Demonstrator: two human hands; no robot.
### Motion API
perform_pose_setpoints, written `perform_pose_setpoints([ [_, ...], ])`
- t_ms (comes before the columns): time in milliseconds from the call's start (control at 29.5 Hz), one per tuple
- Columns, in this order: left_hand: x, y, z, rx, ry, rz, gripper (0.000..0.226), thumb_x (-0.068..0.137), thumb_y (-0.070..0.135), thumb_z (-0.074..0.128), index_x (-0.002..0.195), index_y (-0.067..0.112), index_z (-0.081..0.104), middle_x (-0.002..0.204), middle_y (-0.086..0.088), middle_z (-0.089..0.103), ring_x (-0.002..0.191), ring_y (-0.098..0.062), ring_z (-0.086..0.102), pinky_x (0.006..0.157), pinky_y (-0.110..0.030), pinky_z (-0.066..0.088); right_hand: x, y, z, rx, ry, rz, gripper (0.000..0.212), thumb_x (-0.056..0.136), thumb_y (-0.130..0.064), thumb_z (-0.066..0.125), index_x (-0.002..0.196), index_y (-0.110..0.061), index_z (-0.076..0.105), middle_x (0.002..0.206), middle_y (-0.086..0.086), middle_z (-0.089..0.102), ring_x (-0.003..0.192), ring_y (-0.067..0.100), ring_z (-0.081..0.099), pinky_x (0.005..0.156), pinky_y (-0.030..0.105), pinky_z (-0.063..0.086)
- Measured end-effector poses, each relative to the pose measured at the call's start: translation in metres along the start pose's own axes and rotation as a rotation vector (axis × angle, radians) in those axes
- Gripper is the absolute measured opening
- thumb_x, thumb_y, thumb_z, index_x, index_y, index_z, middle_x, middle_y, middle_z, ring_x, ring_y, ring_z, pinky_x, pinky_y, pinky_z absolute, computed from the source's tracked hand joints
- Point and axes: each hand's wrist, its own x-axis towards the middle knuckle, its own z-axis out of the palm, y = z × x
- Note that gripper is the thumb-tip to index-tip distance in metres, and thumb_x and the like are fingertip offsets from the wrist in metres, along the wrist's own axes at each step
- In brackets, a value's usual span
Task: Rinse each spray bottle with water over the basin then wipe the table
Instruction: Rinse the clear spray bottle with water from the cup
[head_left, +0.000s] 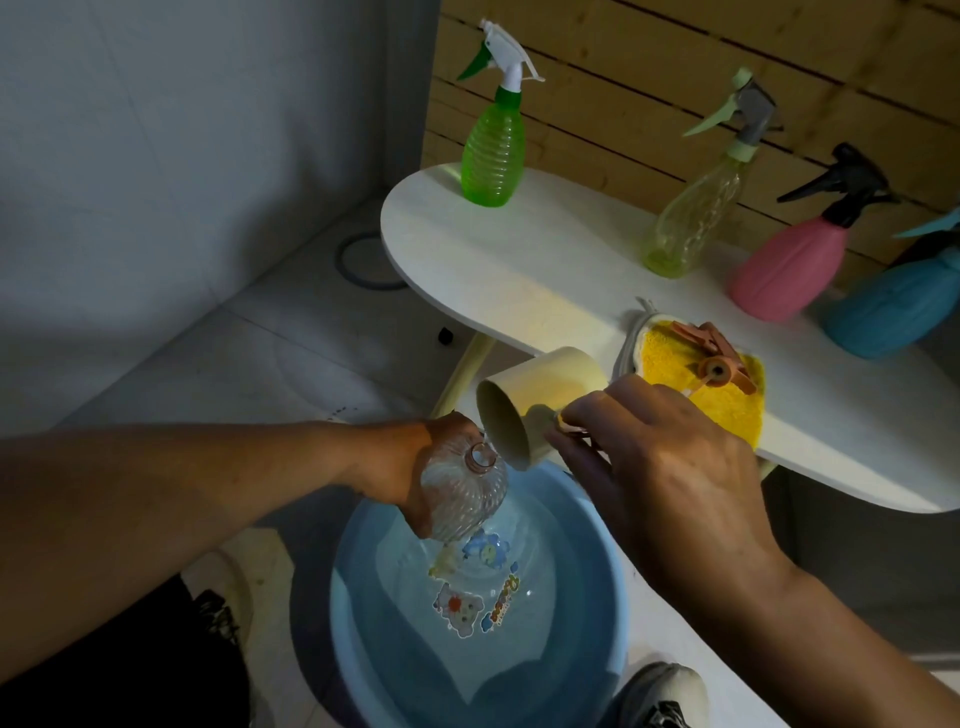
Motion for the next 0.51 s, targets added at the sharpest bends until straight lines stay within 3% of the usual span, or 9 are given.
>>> perform_pose_setpoints([
  [237, -0.0036, 0.0029, -0.0007, -0.04, 0.012, -0.004, 0.101, 0.062, 0.018, 0.099, 0.14, 0.037, 0.038, 0.129, 0.016, 0.057, 0.12, -0.006, 0.057, 0.102, -0.028, 0.054, -0.0046, -0.0043, 0.003, -0.061, 0.001, -0.067, 0.007, 0.093, -0.024, 0.074, 0.094, -0.02, 0.069, 0.087, 0.0, 0.061, 0.074, 0.023, 0.058, 0.046, 0.032, 0.043],
  [373, -0.0035, 0.0035, -0.0007, -0.048, 0.013, -0.006, 0.098, 0.061, 0.023, 0.099, 0.135, 0.041, 0.037, 0.125, 0.018, 0.057, 0.121, -0.008, 0.057, 0.102, -0.033, 0.054, -0.0084, -0.0059, 0.006, -0.078, -0.01, -0.101, 0.013, 0.088, -0.016, 0.077, 0.097, -0.02, 0.068, 0.091, 0.0, 0.061, 0.078, 0.025, 0.061, 0.047, 0.036, 0.046],
  [508, -0.0049, 0.0057, -0.0037, -0.055, -0.009, -0.004, 0.095, 0.065, 0.022, 0.097, 0.143, 0.03, 0.043, 0.13, 0.011, 0.06, 0.122, -0.01, 0.057, 0.102, -0.031, 0.054, -0.0093, -0.0084, 0.0064, -0.083, 0.011, -0.135, 0.022, 0.082, -0.011, 0.082, 0.098, -0.019, 0.07, 0.092, 0.001, 0.063, 0.079, 0.026, 0.062, 0.047, 0.032, 0.045],
])
